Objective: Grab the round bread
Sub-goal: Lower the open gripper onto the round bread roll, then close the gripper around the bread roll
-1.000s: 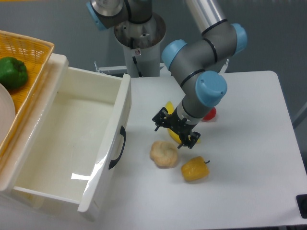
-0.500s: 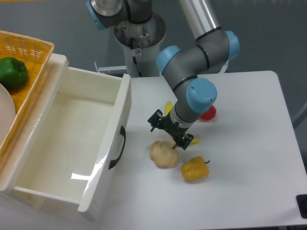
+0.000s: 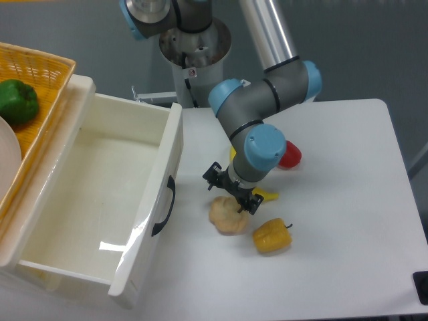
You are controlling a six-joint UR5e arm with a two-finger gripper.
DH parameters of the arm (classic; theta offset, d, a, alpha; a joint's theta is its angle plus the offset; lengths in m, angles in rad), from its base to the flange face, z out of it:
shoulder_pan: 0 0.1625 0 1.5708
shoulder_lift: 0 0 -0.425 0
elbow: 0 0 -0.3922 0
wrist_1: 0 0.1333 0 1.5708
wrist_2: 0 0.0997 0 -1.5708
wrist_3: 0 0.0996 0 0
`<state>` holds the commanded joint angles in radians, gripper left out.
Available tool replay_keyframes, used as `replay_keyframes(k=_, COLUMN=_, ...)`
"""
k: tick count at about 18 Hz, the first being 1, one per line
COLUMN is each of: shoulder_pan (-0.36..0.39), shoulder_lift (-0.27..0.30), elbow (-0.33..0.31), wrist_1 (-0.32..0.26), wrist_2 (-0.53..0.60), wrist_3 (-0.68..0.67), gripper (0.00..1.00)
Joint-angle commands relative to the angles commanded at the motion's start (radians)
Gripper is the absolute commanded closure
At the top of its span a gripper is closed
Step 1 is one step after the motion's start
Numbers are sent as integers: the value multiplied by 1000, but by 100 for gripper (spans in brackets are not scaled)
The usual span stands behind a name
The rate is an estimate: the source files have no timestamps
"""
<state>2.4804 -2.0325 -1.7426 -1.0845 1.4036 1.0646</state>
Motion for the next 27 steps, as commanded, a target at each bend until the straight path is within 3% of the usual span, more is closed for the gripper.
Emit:
replay_keyframes(k=5, shoulder_pan=0, shoulder_lift=-2, elbow=0, wrist_1=0, wrist_2=3, wrist_3=0, gripper=1)
replay_keyframes(k=9, shoulder_pan=-3, shoulder_lift=-3, elbow=-2, wrist_1=5, wrist_2=25, wrist_3=-15, gripper=8)
replay_keyframes(k=13, shoulder_pan=-14, shoulder_lift=-9, elbow=0, wrist_1=32, wrist_2=31, wrist_3=-69, gripper=24)
replay_keyframes(k=22, shoulder_pan=-14, shoulder_lift=-6, elbow=6, wrist_1=31, wrist_2=51, wrist_3=-72, gripper=84)
replay_keyframes(k=27, shoulder_pan=-14, shoulder_lift=-6, elbow=11, wrist_1=31, wrist_2=51, wrist_3=-72, gripper=94)
